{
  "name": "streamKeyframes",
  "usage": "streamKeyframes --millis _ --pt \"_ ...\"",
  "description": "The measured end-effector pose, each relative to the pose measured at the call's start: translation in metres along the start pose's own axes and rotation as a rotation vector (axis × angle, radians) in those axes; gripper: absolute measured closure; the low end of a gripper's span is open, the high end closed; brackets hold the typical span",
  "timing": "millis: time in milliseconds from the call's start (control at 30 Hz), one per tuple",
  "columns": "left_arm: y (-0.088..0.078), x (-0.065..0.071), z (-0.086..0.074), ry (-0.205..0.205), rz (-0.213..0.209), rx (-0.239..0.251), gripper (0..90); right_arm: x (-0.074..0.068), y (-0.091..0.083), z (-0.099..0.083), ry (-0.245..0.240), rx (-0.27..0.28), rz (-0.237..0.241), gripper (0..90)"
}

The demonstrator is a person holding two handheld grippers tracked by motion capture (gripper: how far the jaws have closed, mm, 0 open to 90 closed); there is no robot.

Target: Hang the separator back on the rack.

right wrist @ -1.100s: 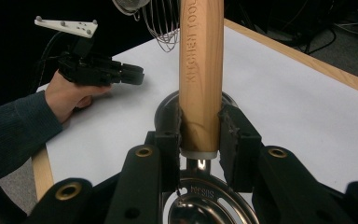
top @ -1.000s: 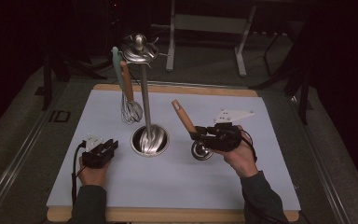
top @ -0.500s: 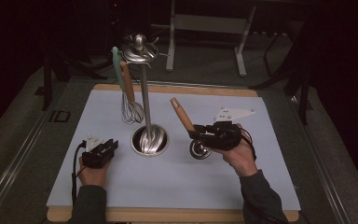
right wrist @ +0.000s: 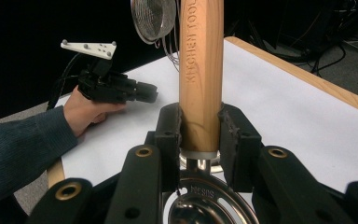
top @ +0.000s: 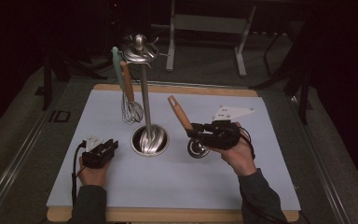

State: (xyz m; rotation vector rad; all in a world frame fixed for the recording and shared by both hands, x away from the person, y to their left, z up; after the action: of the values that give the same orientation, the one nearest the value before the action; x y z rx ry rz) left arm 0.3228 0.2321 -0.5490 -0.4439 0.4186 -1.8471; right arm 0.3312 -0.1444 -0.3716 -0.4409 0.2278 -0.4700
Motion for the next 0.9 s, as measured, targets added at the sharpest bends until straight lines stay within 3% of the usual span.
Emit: streamKeyframes --millis 900 --pt "0.000 0.000 0.000 0.008 -0.002 -0.005 72.7 -0.008 -0.001 0.020 -0.026 0.040 0.011 71.1"
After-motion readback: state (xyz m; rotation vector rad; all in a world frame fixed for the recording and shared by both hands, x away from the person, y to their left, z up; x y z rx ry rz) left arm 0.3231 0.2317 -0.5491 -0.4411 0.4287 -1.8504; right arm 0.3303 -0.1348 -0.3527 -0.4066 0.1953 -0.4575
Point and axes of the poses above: each handheld gripper's, and its own axes: y roughly forward along the jaws, z roughly out of its top, x roughly to its right, the point moved 2 cm from there along y, roughly forward along the jaws
